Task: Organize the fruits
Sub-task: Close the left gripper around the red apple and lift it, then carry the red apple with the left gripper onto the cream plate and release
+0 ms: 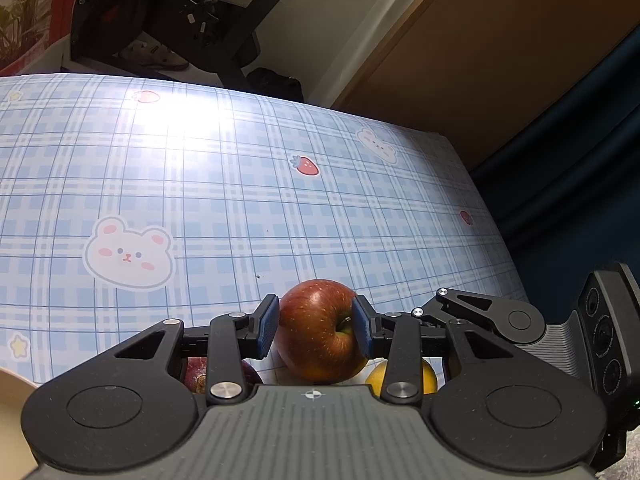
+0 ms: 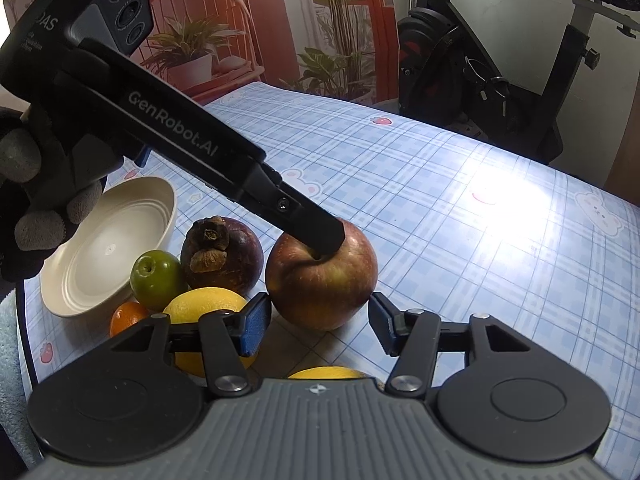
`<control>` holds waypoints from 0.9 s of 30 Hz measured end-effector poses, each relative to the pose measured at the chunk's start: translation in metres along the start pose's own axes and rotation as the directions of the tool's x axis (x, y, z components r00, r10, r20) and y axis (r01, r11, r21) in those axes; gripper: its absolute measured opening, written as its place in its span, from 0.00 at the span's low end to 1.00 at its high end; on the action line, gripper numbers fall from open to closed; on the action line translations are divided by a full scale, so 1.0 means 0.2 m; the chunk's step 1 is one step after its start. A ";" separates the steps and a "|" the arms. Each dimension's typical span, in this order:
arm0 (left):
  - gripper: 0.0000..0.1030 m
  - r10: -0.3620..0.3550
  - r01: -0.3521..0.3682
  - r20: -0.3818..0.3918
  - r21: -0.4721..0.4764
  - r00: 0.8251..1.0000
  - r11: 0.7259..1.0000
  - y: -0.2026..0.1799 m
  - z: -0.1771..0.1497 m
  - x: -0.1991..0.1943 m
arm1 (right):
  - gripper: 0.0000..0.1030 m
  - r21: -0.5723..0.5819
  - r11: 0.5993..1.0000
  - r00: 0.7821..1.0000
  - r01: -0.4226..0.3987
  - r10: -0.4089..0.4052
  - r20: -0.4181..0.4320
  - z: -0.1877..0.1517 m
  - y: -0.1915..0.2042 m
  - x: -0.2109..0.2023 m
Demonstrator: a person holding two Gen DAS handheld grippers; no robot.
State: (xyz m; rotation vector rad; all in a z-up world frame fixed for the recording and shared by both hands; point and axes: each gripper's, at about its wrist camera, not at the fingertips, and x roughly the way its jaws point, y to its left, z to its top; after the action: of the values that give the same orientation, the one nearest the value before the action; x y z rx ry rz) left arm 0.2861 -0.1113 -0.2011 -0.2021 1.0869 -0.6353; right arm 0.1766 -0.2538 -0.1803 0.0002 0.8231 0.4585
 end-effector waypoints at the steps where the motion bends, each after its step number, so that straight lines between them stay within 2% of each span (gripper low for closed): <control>1: 0.41 0.001 -0.001 0.002 0.002 1.000 1.000 0.00 0.00 -0.01 | 0.55 -0.002 1.000 1.000 0.001 -0.001 0.003 0.01 0.01 -0.01; 11: 0.41 0.025 -0.028 0.044 0.053 0.999 0.998 -0.03 0.00 -0.21 | 0.55 -0.043 0.999 0.999 0.000 0.002 0.048 0.09 0.14 -0.09; 19: 0.41 0.089 -0.096 0.104 0.058 0.991 0.994 0.02 -0.08 -0.52 | 0.55 -0.112 0.993 0.996 -0.027 0.037 0.087 0.19 0.43 -0.11; 27: 0.41 0.142 -0.144 0.145 0.005 0.979 0.990 0.19 -0.19 -0.84 | 0.55 -0.127 0.988 0.990 -0.091 0.104 0.097 0.28 0.75 -0.04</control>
State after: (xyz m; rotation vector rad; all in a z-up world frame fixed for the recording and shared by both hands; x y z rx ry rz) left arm 0.2157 0.0216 -0.1091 -0.1524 0.9476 -0.4927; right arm 0.1525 -0.1119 -0.1108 -0.0494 0.6945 0.5964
